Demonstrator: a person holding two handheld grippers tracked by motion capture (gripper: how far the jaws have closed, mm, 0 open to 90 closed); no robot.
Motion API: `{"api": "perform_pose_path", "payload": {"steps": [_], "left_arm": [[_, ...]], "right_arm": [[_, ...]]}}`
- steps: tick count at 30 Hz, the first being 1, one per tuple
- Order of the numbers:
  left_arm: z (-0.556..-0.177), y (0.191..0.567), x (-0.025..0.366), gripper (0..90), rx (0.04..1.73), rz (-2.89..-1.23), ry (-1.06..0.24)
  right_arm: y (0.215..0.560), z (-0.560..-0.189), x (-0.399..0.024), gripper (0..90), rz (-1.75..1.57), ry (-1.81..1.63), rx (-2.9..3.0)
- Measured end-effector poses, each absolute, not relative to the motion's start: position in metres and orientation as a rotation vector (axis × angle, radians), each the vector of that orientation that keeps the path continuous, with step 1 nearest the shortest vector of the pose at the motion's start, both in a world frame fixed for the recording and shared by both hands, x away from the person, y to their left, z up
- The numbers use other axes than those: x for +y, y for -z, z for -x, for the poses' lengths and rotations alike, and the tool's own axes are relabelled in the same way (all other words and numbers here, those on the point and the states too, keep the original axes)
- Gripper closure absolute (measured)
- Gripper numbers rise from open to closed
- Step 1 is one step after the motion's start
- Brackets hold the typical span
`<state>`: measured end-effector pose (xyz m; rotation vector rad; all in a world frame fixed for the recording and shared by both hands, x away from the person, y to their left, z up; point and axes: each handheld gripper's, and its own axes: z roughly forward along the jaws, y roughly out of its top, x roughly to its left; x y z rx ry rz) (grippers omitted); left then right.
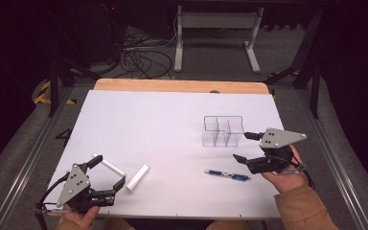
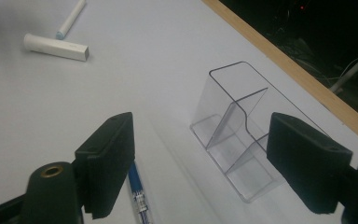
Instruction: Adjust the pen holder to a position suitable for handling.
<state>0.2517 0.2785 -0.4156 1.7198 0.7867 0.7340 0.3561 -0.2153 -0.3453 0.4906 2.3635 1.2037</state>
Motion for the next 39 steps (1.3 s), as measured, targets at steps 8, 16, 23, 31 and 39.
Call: {"api": "perform_pose_path", "payload": {"steps": [8, 16, 23, 31, 39], "left_arm": [[-0.252, 0.416, 0.278, 5.7, 0.788, -1.719, -0.735], [-0.252, 0.416, 0.278, 5.8, 0.790, -1.720, -0.735], [-0.253, 0.416, 0.278, 5.9, 0.790, -1.723, -0.734], [-0.254, 0.416, 0.279, 6.4, 0.808, -1.722, -0.728], [-0.254, 0.417, 0.279, 6.5, 0.811, -1.722, -0.729]], "right_arm": [[0.343, -0.365, -0.212, 24.5, -0.495, -1.190, 2.387], [0.343, -0.373, -0.208, 24.5, -0.496, -1.170, 2.397], [0.344, -0.383, -0.202, 24.6, -0.495, -1.141, 2.412], [0.348, -0.395, -0.199, 25.7, -0.487, -1.106, 2.434], [0.354, -0.410, -0.197, 27.1, -0.496, -1.047, 2.458]]}}
